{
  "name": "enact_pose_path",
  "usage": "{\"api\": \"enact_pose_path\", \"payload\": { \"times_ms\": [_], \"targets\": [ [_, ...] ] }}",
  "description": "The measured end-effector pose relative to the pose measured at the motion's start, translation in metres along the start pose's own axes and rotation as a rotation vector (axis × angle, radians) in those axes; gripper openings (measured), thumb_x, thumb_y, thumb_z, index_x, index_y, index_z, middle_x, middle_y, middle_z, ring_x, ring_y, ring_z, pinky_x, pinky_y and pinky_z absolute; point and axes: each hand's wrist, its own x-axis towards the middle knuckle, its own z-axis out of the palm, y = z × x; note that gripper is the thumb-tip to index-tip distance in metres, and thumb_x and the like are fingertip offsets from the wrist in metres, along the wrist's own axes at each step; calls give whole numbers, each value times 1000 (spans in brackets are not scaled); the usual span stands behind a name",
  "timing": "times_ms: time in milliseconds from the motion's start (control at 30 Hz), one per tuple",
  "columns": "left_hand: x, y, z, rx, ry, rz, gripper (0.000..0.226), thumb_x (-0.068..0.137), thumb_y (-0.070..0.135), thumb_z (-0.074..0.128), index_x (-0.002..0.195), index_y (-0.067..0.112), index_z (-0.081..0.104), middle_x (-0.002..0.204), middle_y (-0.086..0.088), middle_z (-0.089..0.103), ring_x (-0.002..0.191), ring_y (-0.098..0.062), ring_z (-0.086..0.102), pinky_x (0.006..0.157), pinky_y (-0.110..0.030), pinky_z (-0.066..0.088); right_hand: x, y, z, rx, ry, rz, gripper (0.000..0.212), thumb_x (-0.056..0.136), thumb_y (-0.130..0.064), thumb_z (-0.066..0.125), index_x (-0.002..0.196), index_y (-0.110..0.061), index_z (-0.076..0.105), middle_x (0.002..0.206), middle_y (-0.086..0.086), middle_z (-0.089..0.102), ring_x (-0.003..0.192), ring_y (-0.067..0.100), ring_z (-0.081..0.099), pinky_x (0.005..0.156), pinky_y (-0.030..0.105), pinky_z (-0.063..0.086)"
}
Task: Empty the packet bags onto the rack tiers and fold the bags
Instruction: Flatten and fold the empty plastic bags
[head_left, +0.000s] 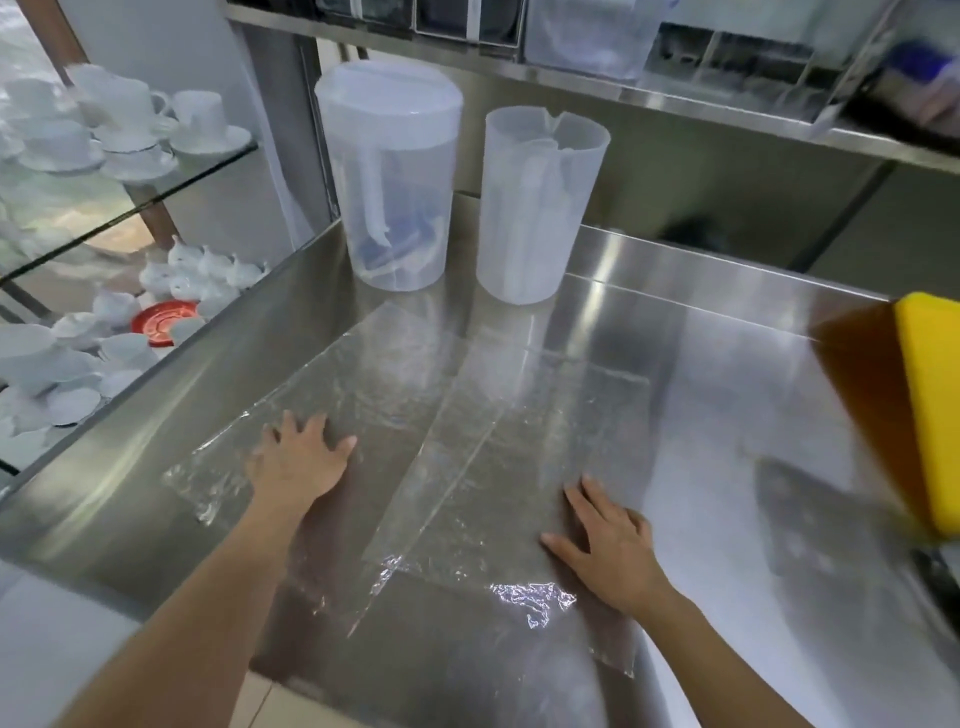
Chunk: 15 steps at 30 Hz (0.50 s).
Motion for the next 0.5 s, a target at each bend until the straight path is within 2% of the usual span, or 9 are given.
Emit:
{"api": "enact_pose_path", "payload": {
  "times_ms": [67, 133, 167, 267, 333, 367, 433, 467, 500],
  "targets": [
    [0, 1, 3, -3, 40, 71, 43, 91, 47, 39, 129, 31, 47, 143, -10, 42, 132, -35, 35, 109, -50, 28, 0, -1, 3, 9, 3, 6, 131, 34, -91, -22, 145, -31, 16, 158, -5, 6, 145, 9, 4, 113, 32, 4],
    [-4, 14, -1, -86, 47, 123, 29, 90, 29, 40, 105, 23, 64, 125, -13, 59, 117, -35, 51, 100, -44, 41, 1, -7, 4, 34, 8, 15, 130, 35, -91, -21, 145, -33, 15, 159, -5, 5, 145, 9, 2, 113, 33, 3],
    [-9, 22, -4, -103, 35, 162, 28, 88, 22, 40, 94, 19, 67, 117, -15, 63, 109, -35, 56, 95, -42, 45, 2, -11, 4, 42, 7, 14, 129, 35, -91, -20, 145, -33, 14, 159, -4, 4, 145, 9, 1, 113, 34, 3],
    [-28, 46, -11, -208, -66, 275, 28, 86, 15, 43, 91, 19, 70, 105, -13, 69, 95, -30, 63, 88, -36, 49, 6, -19, 5, 44, -20, -19, 127, 38, -93, -13, 146, -32, 13, 159, -4, 3, 145, 9, -1, 114, 36, 1],
    [-37, 50, -10, -336, -123, 305, 25, 85, 15, 47, 89, 21, 71, 93, -8, 73, 85, -25, 65, 84, -32, 51, 7, -26, 3, 38, -50, -51, 113, 51, -91, -2, 147, -31, 11, 159, -4, 1, 145, 9, -4, 115, 38, 0],
    [-35, 47, -9, -364, -48, 285, 24, 85, 18, 48, 88, 23, 71, 94, -7, 73, 87, -26, 66, 84, -34, 52, 7, -28, 3, 30, -59, -64, 100, 63, -87, 8, 147, -31, 11, 159, -3, 0, 145, 10, -4, 115, 38, 0],
    [-23, 31, -11, -265, 198, 191, 23, 87, 31, 51, 100, 20, 68, 110, -13, 67, 103, -33, 59, 91, -42, 47, 8, -30, 3, 6, -66, -75, 76, 84, -69, 27, 147, -30, 11, 159, -3, 0, 145, 11, -4, 115, 38, -1],
    [-14, 19, -11, -196, 244, 111, 35, 88, 41, 50, 109, 16, 63, 119, -17, 60, 112, -36, 52, 95, -46, 42, 8, -31, 4, 0, -66, -77, 71, 88, -63, 30, 147, -30, 11, 159, -3, 0, 145, 11, -4, 115, 38, -1],
    [-9, 8, -13, -158, 222, 6, 51, 87, 52, 47, 117, 11, 57, 126, -20, 52, 118, -37, 45, 98, -49, 36, 8, -32, 4, -2, -67, -78, 69, 89, -61, 31, 147, -30, 11, 159, -3, 0, 145, 11, -4, 115, 38, 0]
  ]
}}
